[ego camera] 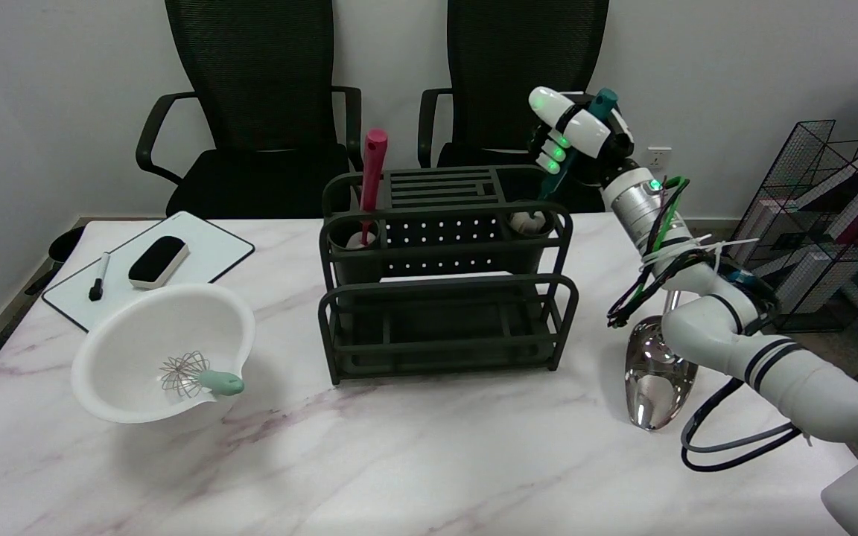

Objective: Pick up the blue sponge bottle brush.

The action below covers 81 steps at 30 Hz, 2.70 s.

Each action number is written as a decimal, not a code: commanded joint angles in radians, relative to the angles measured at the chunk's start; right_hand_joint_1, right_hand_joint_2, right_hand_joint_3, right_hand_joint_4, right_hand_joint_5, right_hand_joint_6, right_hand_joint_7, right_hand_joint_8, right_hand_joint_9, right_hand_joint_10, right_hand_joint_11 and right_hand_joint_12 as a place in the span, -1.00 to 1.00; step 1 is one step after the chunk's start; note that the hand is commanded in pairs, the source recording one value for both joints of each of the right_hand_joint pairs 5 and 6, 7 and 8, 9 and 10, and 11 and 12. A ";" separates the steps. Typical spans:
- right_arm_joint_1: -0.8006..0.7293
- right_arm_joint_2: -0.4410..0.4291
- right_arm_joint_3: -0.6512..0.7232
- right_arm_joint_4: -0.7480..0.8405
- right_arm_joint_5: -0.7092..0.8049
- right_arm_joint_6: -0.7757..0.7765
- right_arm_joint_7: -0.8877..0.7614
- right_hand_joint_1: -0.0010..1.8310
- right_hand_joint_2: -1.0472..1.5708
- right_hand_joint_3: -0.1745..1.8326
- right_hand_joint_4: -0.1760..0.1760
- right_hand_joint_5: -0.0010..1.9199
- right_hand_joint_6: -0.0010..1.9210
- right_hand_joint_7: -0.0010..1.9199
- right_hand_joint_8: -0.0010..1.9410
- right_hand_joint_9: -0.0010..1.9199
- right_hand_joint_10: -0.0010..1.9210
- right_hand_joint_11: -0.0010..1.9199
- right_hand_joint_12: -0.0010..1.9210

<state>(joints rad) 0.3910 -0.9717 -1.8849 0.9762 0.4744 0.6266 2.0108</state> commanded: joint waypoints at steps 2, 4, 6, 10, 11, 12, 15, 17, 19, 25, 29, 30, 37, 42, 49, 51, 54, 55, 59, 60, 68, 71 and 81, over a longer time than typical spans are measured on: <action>-0.027 0.001 -0.037 0.031 -0.002 -0.018 0.072 0.27 1.00 -0.53 0.00 1.00 1.00 1.00 0.98 1.00 1.00 0.98 0.98; -0.030 0.002 -0.031 0.036 -0.002 -0.018 0.068 0.27 1.00 -0.53 0.00 1.00 1.00 1.00 0.98 1.00 1.00 0.98 0.98; -0.033 0.004 -0.022 0.040 -0.008 -0.015 0.068 0.27 1.00 -0.54 0.00 1.00 1.00 1.00 0.98 1.00 1.00 0.99 0.98; -0.034 0.006 -0.003 0.048 -0.009 -0.009 0.065 0.27 1.00 -0.54 0.00 1.00 1.00 1.00 0.98 1.00 1.00 1.00 0.99; -0.036 0.006 0.003 0.053 -0.009 -0.009 0.065 0.26 1.00 -0.54 0.00 1.00 1.00 1.00 0.98 1.00 1.00 1.00 0.99; -0.036 0.006 0.007 0.059 -0.009 -0.008 0.065 0.26 1.00 -0.55 0.00 1.00 1.00 1.00 0.98 1.00 1.00 1.00 1.00; -0.040 0.006 0.025 0.081 -0.010 -0.008 0.065 0.26 1.00 -0.55 0.00 1.00 1.00 1.00 0.98 1.00 1.00 1.00 1.00; -0.042 0.006 0.036 0.094 -0.011 -0.008 0.064 0.26 1.00 -0.55 0.00 1.00 1.00 1.00 0.98 1.00 1.00 1.00 1.00; -0.043 0.006 0.042 0.098 -0.012 -0.011 0.064 0.26 1.00 -0.55 0.00 1.00 1.00 1.00 0.98 1.00 1.00 1.00 1.00; -0.058 0.008 0.074 0.103 -0.013 -0.011 0.064 0.26 1.00 -0.54 0.00 1.00 1.00 1.00 0.98 1.00 1.00 1.00 1.00; -0.069 0.022 0.097 0.115 -0.013 -0.012 0.064 0.26 1.00 -0.54 0.00 1.00 1.00 1.00 0.98 1.00 1.00 1.00 1.00; -0.072 0.027 0.101 0.116 -0.013 -0.012 0.064 0.26 1.00 -0.54 0.00 1.00 1.00 1.00 0.98 1.00 1.00 1.00 1.00; -0.098 0.056 0.138 0.114 -0.012 -0.018 0.068 0.26 1.00 -0.53 0.00 1.00 1.00 1.00 0.98 1.00 1.00 1.00 1.00; -0.108 0.060 0.173 0.125 -0.013 -0.011 0.065 0.26 1.00 -0.53 0.00 1.00 1.00 1.00 0.98 1.00 1.00 1.00 1.00; -0.136 0.065 0.238 0.176 -0.005 -0.009 0.064 0.26 1.00 -0.53 0.00 1.00 1.00 1.00 0.98 1.00 1.00 1.00 1.00; -0.148 0.065 0.268 0.196 -0.005 -0.009 0.064 0.26 1.00 -0.53 0.00 1.00 1.00 1.00 0.98 1.00 1.00 1.00 1.00; -0.159 0.065 0.304 0.236 -0.005 -0.008 0.066 0.26 1.00 -0.53 0.00 1.00 1.00 1.00 0.98 1.00 1.00 1.00 1.00; -0.162 0.065 0.312 0.249 -0.004 -0.008 0.069 0.26 1.00 -0.53 0.00 1.00 1.00 1.00 0.98 1.00 1.00 1.00 1.00; -0.188 0.065 0.364 0.329 -0.001 -0.008 0.072 0.26 1.00 -0.54 0.00 1.00 1.00 1.00 0.98 1.00 1.00 1.00 1.00; -0.199 0.065 0.378 0.353 -0.001 -0.008 0.071 0.26 1.00 -0.54 0.00 1.00 1.00 1.00 0.98 1.00 1.00 1.00 1.00; -0.341 0.052 0.544 0.514 -0.001 -0.008 0.064 0.26 1.00 -0.55 0.00 1.00 1.00 1.00 0.98 1.00 1.00 1.00 1.00; -0.402 0.038 0.562 0.569 0.001 -0.008 0.068 0.26 1.00 -0.58 0.00 1.00 1.00 1.00 0.98 1.00 1.00 1.00 1.00; -0.489 0.010 0.414 0.694 0.096 0.142 0.064 0.25 1.00 -0.63 0.00 1.00 1.00 1.00 0.98 1.00 1.00 1.00 1.00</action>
<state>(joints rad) 0.0808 -0.9249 -1.4470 1.4342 0.4879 0.6383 2.0772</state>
